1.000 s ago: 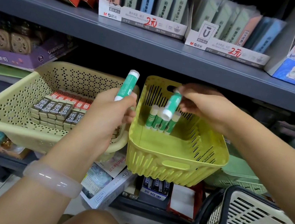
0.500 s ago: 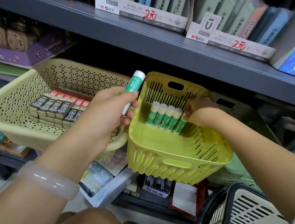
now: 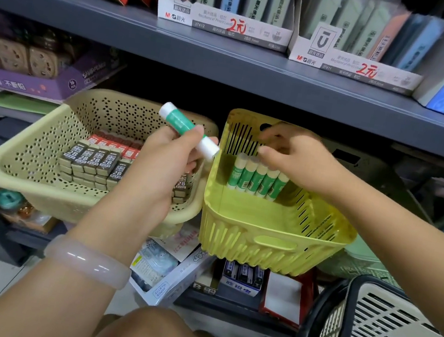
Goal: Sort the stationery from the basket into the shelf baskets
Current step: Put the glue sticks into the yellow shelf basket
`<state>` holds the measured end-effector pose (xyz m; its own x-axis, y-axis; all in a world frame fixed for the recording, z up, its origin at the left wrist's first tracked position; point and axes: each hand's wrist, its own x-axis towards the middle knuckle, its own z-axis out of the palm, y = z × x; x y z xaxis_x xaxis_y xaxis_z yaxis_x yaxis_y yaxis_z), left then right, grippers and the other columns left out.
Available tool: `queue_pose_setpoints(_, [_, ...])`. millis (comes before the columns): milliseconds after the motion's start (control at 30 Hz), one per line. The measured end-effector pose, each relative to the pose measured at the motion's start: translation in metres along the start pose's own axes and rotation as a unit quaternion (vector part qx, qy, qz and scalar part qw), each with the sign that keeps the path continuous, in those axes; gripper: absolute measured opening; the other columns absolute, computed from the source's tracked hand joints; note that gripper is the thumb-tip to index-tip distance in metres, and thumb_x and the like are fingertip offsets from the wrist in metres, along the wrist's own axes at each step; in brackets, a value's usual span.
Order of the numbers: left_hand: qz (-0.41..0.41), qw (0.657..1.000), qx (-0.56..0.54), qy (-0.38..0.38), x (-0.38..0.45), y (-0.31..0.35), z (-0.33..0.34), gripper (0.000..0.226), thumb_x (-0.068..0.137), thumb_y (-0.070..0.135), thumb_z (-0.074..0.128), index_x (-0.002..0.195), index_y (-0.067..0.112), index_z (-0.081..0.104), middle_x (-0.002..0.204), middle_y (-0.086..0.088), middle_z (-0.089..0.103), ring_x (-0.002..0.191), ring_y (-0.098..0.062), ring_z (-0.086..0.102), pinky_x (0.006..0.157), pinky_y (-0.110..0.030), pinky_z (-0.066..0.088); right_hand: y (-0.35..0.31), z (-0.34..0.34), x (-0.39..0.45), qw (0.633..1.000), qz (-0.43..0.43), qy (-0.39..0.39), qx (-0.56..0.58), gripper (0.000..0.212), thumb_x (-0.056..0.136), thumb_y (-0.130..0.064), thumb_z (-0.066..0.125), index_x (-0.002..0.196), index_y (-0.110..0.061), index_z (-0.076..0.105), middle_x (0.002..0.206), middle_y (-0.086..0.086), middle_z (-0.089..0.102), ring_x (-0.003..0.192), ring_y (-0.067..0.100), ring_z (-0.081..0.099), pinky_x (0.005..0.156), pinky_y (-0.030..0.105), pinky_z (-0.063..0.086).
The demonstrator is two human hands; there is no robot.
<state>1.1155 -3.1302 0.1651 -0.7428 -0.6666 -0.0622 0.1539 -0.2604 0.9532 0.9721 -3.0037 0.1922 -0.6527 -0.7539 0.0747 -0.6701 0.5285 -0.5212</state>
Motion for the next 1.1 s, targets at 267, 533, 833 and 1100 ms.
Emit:
queue_pose_setpoints(267, [0.047,0.998,-0.020,-0.033,-0.007,0.000,0.007,0.002,0.090,0.019,0.056,0.090,0.018,0.058,0.090,0.000,0.066,0.085,-0.011,0.063,0.082,-0.025,0.047,-0.043,0.025,-0.016,0.908,-0.067,-0.092,0.403,0.013,0.087,-0.006,0.060,0.098,-0.007,0.055,0.078,0.006,0.071,0.070,0.012,0.068,0.070,0.022,0.057])
queue_pose_setpoints(533, [0.058,0.995,0.069,0.044,-0.002,0.001,-0.008,0.012,0.089,0.018,0.055,0.088,0.029,0.060,0.111,0.001,0.064,0.109,-0.012,0.057,0.102,-0.037,0.040,0.005,0.002,0.000,0.969,0.027,0.070,0.237,0.010,0.087,-0.028,0.061,0.085,-0.018,0.062,0.065,-0.004,0.059,0.054,0.006,0.052,0.055,0.020,0.044])
queue_pose_setpoints(833, [0.092,0.981,0.170,0.009,0.000,-0.006,-0.003,0.016,0.090,0.016,0.054,0.089,0.031,0.059,0.098,0.012,0.061,0.096,0.001,0.055,0.096,-0.029,0.043,0.003,0.041,0.018,0.983,-0.010,-0.060,-0.176,0.014,0.087,-0.022,0.057,0.088,-0.008,0.060,0.068,0.001,0.055,0.050,0.010,0.048,0.045,0.022,0.039])
queue_pose_setpoints(1100, [0.094,0.980,0.177,-0.007,-0.004,-0.005,-0.003,0.017,0.090,0.017,0.053,0.092,0.032,0.060,0.099,0.016,0.061,0.094,0.007,0.053,0.090,-0.021,0.043,0.008,0.044,0.020,0.985,0.007,-0.056,-0.161,0.019,0.087,-0.025,0.060,0.095,-0.008,0.057,0.069,-0.002,0.053,0.057,0.014,0.053,0.045,0.018,0.039])
